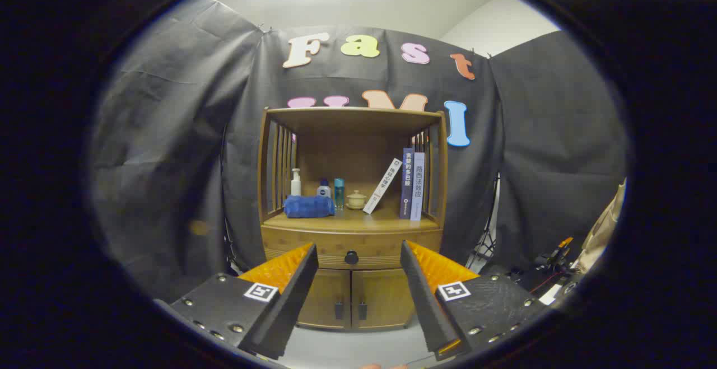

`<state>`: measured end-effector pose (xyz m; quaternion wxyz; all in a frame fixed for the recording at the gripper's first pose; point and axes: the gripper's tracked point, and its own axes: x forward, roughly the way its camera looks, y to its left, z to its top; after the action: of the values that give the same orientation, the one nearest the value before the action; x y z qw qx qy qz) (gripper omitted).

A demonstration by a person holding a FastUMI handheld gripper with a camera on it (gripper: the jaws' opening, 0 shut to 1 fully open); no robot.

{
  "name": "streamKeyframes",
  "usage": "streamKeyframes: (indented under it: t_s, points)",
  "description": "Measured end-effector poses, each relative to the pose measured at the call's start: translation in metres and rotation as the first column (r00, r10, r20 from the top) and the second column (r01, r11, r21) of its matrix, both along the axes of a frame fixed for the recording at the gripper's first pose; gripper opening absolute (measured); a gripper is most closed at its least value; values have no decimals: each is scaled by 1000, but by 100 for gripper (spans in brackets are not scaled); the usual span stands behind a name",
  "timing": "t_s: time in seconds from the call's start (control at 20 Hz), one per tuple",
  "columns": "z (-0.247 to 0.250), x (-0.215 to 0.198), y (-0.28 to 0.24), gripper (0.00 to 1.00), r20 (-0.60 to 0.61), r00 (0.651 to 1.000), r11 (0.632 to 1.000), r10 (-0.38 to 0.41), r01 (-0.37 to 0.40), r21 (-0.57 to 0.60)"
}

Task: Pull open the drawer, take out the items inside it, and place them on the countertop above the cabinet.

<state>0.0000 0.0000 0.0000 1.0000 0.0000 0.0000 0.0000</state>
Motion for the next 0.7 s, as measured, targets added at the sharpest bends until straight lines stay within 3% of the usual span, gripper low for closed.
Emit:
streamKeyframes:
  t_s: [0.7]
  points:
    - [-9,20,3,89,2,999,999,-34,34,-11]
